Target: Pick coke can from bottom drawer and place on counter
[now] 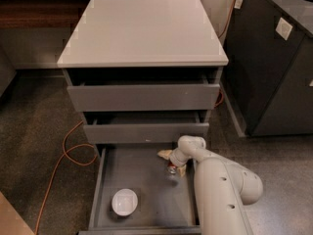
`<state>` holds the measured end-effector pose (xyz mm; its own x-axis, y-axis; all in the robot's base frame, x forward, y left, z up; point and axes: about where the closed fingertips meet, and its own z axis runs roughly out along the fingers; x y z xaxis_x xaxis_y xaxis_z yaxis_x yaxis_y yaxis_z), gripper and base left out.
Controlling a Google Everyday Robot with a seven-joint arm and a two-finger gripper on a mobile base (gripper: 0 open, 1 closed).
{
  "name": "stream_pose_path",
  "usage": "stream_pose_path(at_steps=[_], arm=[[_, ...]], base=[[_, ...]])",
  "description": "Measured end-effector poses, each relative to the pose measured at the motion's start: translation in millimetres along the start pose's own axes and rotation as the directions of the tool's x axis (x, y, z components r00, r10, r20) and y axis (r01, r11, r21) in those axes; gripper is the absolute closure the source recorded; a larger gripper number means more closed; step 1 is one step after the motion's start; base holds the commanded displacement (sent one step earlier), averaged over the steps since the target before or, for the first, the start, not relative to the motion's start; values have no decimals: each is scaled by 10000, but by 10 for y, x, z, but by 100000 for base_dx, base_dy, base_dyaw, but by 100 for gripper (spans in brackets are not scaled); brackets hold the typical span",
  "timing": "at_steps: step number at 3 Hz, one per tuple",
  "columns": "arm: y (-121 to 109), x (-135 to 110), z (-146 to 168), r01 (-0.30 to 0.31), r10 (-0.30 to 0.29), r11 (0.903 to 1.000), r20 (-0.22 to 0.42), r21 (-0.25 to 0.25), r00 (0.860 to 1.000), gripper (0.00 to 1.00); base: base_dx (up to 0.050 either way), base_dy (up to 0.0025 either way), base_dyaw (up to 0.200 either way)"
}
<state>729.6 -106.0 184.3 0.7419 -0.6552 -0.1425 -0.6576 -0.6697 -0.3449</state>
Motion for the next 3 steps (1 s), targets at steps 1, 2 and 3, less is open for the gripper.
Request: stream_pose_path(at_steps=[1,2,3], arm=[[-25,-18,66,288,-297,9991,-281,-323,9992,0],[-44,7,95,464,-494,9969,-474,-631,9977,0],[34,-3,181,856,-949,9861,-595,-1421,9937,0]], base=[[0,0,0],[0,0,0],[0,0,0]])
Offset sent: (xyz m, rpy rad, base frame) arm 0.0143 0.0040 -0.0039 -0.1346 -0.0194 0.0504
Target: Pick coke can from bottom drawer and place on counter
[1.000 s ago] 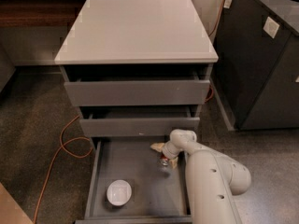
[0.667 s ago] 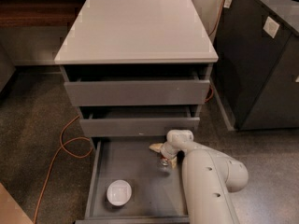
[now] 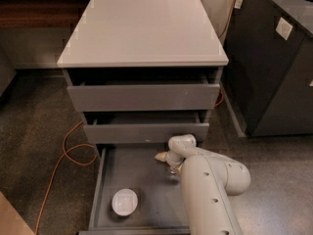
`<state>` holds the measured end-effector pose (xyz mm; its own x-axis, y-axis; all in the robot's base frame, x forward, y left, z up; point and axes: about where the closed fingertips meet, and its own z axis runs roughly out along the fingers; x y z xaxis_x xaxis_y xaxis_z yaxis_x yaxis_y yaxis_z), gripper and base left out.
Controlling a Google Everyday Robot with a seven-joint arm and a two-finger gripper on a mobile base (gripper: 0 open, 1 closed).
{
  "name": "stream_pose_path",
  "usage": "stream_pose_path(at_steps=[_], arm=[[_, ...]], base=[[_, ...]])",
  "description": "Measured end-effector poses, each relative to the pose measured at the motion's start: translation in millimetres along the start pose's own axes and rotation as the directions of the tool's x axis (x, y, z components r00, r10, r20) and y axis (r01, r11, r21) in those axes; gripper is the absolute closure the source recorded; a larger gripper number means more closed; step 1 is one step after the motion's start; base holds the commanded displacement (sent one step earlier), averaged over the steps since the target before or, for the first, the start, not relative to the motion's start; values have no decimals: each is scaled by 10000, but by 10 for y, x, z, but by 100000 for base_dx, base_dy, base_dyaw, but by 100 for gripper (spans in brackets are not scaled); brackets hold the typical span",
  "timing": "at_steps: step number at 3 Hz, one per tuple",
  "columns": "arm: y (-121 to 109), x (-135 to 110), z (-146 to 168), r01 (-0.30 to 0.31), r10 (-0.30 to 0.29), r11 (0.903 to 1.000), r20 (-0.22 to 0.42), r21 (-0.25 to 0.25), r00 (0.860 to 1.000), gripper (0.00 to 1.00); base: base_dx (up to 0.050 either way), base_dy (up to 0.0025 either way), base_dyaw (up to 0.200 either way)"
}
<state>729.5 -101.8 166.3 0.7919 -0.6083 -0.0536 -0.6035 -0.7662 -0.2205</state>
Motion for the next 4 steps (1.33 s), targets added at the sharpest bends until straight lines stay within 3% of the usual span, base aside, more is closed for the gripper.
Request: stream_pose_path(at_steps=[3,4], arm=[[102,-138,205,735,-732,9922,64,-1011,9973,0],[112,-84,223,870,-894,9882,-139,-1260,9959,0]], base=[[0,0,0],[0,0,0]])
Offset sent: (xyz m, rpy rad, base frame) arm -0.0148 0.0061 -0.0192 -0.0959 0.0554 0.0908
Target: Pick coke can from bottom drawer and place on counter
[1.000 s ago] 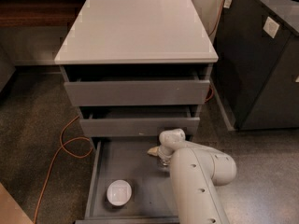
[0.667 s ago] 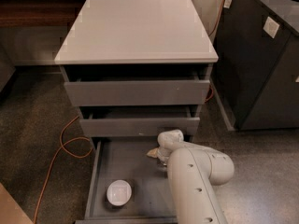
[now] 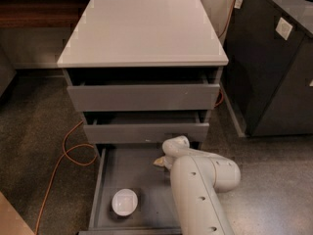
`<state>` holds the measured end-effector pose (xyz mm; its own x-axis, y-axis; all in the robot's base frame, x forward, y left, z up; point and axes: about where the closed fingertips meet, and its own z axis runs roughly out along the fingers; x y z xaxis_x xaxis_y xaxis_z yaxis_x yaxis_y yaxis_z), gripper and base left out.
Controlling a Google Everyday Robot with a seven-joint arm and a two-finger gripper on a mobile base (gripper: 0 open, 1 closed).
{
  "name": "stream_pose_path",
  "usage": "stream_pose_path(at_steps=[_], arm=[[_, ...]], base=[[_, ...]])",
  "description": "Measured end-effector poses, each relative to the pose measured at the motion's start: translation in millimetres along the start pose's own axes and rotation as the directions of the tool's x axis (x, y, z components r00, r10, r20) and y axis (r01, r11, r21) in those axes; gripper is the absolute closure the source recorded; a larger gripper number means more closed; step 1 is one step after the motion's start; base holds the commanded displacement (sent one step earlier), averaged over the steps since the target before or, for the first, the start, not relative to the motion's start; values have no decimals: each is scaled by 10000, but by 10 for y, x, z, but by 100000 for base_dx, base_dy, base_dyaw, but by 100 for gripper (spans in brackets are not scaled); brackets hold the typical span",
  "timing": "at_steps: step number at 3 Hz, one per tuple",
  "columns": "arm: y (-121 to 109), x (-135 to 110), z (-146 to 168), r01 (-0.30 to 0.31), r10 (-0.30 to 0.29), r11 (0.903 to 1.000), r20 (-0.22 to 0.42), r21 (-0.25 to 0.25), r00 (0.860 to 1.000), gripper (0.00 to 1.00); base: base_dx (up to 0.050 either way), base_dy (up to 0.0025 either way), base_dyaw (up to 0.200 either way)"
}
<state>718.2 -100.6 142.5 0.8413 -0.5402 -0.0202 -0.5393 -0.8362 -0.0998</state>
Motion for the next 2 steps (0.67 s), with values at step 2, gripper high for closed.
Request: stream_pose_path(at_steps=[2], arm=[[44,122,-2,159,-178,9993,-556,-343,9983,0]], base=[[0,0,0]])
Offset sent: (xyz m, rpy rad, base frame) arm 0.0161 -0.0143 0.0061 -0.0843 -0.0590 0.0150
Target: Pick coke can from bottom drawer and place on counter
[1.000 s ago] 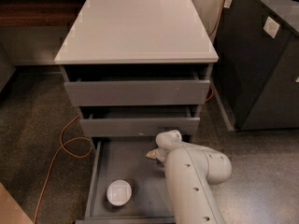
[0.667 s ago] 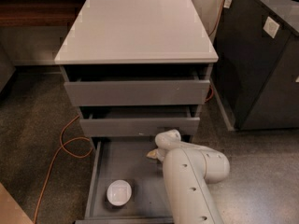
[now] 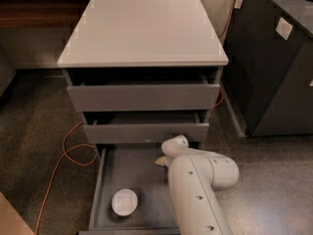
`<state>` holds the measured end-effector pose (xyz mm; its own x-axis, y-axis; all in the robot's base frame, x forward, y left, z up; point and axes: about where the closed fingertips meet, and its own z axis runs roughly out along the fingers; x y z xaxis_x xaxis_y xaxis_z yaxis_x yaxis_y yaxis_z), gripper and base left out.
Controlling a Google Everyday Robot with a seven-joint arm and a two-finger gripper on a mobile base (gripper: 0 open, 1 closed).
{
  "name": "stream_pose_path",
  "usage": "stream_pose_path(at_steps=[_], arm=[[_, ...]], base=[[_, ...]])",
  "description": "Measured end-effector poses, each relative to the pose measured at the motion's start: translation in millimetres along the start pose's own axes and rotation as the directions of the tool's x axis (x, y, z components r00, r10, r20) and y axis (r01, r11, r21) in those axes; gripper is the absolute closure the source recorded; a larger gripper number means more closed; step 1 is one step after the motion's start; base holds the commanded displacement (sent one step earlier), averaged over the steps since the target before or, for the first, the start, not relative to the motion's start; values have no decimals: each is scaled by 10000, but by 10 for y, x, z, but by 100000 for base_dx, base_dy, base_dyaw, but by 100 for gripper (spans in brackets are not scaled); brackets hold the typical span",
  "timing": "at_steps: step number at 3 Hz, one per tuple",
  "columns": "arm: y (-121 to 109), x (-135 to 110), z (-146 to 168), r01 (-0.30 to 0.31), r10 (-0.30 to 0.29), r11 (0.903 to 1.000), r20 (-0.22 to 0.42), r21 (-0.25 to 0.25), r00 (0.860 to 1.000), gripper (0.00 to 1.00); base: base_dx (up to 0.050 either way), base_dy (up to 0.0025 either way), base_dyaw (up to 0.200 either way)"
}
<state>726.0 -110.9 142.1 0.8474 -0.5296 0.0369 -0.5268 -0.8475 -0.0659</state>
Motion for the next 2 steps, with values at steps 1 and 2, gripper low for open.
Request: stream_pose_path(at_steps=[1,2], arm=[[26,59,1,-38,37,10000,-182,-70,9998,17],[42,108,-6,-101,100,9999,-339,-37,9994,41]], base=[[0,0,0],[0,0,0]])
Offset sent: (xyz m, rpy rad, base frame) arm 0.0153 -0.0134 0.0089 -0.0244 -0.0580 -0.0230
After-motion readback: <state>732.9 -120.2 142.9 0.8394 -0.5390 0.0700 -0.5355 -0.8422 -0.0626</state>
